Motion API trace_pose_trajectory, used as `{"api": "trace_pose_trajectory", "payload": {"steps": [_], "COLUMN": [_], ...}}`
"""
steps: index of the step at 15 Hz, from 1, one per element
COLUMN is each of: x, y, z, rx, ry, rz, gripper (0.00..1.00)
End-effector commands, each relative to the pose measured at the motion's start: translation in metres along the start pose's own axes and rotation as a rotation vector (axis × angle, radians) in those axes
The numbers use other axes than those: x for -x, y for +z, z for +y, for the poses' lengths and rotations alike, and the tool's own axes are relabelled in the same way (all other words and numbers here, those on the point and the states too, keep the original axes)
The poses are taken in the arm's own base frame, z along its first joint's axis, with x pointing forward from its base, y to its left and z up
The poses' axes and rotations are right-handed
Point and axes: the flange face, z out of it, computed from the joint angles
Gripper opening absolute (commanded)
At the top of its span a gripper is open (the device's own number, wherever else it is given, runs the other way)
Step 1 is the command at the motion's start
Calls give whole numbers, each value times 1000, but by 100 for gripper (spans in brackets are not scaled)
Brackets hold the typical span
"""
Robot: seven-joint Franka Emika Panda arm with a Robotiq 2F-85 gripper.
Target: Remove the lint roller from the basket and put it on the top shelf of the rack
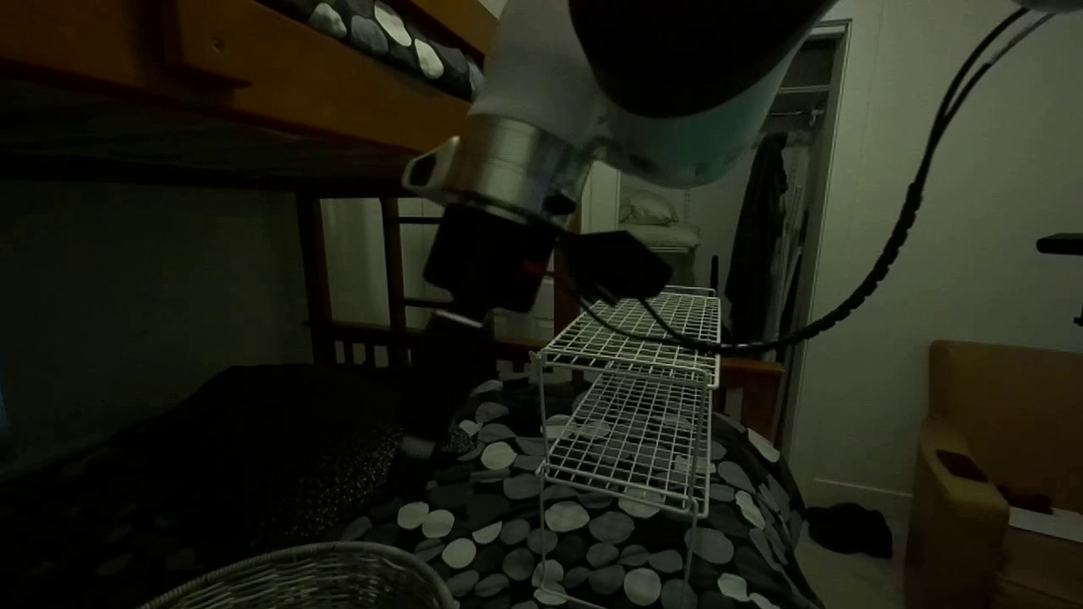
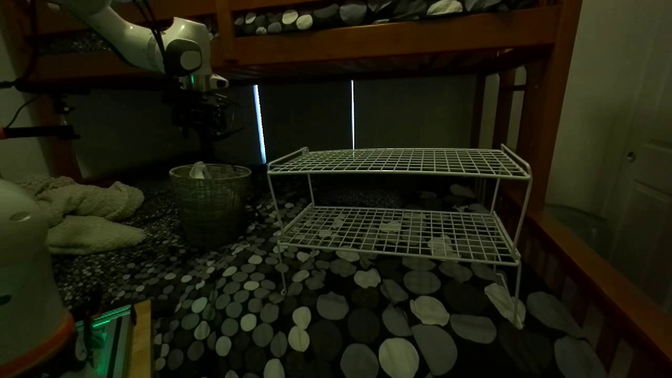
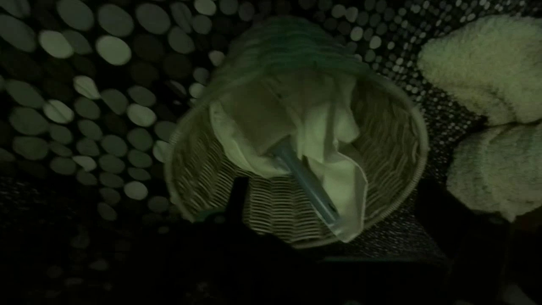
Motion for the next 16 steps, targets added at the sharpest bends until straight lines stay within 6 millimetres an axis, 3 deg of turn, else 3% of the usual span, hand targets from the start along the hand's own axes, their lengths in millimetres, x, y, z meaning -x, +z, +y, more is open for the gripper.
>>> {"api": "trace_pose_trajectory", "payload": {"steps": [1,2,3,5,13,16], "x": [-48,-53,-36,-49,-44,-47], "y": [52,56,42,57,124,149], "z": [-43,-47,-45,-51,-9,-2], "rx": [-133,-148,-101,-139,-98,-99], "ry": [-96,-111,-82,-96,-88,-124], "rz": [2,-2,-5,-8,88,96], "gripper": [100,100,100,100,100,100]}}
